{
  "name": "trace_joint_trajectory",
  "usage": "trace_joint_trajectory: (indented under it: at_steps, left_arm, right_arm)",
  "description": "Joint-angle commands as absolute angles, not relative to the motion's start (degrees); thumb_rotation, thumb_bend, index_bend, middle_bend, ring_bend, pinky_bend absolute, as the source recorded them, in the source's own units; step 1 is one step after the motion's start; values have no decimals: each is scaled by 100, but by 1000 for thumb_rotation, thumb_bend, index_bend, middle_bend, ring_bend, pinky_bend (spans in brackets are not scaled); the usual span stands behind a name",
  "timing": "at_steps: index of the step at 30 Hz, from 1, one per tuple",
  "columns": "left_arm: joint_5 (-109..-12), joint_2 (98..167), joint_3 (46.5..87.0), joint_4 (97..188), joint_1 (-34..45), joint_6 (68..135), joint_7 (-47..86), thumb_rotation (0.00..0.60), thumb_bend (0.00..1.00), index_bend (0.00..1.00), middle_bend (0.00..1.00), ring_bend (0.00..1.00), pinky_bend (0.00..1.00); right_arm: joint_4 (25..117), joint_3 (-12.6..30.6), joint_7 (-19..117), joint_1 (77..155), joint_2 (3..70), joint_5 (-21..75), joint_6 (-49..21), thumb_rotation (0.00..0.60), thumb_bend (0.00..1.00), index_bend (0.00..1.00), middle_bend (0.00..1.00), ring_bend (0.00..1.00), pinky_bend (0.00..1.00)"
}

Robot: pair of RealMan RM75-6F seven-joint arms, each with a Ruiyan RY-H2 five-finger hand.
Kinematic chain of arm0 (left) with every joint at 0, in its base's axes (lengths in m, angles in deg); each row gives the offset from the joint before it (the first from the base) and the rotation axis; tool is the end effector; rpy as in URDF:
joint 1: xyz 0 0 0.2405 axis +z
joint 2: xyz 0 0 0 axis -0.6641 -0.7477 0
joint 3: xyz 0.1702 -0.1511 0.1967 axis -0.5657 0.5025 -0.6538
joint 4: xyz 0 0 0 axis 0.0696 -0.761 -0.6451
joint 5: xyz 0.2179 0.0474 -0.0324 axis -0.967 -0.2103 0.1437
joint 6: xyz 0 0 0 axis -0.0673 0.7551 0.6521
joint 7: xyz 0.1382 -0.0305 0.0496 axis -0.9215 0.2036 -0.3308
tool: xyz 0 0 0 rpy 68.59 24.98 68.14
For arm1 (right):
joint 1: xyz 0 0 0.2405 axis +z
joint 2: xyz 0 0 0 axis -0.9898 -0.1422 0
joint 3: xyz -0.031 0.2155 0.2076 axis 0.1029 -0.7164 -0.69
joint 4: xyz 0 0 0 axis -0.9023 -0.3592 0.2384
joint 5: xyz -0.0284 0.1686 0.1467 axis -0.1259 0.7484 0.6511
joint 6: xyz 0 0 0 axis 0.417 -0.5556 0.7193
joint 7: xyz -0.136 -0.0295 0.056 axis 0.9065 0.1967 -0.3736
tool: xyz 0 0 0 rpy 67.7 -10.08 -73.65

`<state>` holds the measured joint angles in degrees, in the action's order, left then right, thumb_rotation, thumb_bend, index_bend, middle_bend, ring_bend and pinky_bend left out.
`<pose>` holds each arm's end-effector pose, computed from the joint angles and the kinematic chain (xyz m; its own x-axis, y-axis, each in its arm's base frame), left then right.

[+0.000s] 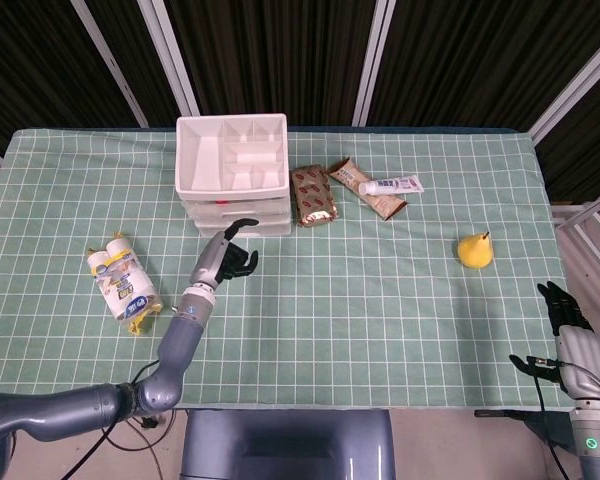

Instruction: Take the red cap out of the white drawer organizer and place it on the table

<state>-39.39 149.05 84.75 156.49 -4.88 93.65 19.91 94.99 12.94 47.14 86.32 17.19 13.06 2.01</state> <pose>-0.1039 0.4083 -0.0618 -0.4126 0.3358 0.8467 0.9070 0.0658 0.4159 -0.3584 -0.1994 0.1617 0.2319 -0.0349 0.9721 -0.9616 0.1426 0.2345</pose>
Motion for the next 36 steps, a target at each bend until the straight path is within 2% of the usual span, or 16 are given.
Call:
trace_joint_trajectory:
  at_steps: [1,6,10,18,26,36]
  left_arm:
    - [-4545,14711,8134,15827,-457,9860,1406,600,483,226,1000,1000,1000]
    - [-4982,14455,8014,15973,-536,10460,453,600,482,253,1000,1000,1000]
    - [-4993,14300,8030,16027,-638,10671,-212,600,482,259,1000,1000,1000]
    - [-4429,14078,8114,16036,-801,10670,-1129,600,483,262,1000,1000,1000]
    - [-3984,14093,8097,15869,-886,10616,-1481,600,483,271,1000,1000,1000]
    - [-3936,14152,7989,15677,-911,10642,-1589,600,482,272,1000,1000,1000]
  right_arm:
    - [9500,1292,4709,8633,1719,1308,200,600,91,0,0,0,229]
    - [9510,1300,4713,8630,1720,1288,209,600,92,0,0,0,229]
    - [9521,1303,4722,8629,1720,1281,214,600,91,0,0,0,229]
    - [9536,1299,4707,8629,1712,1309,197,600,91,0,0,0,229]
    - [9545,1294,4691,8631,1706,1322,185,600,91,0,0,0,229]
    - [9554,1292,4680,8633,1702,1331,179,600,92,0,0,0,229]
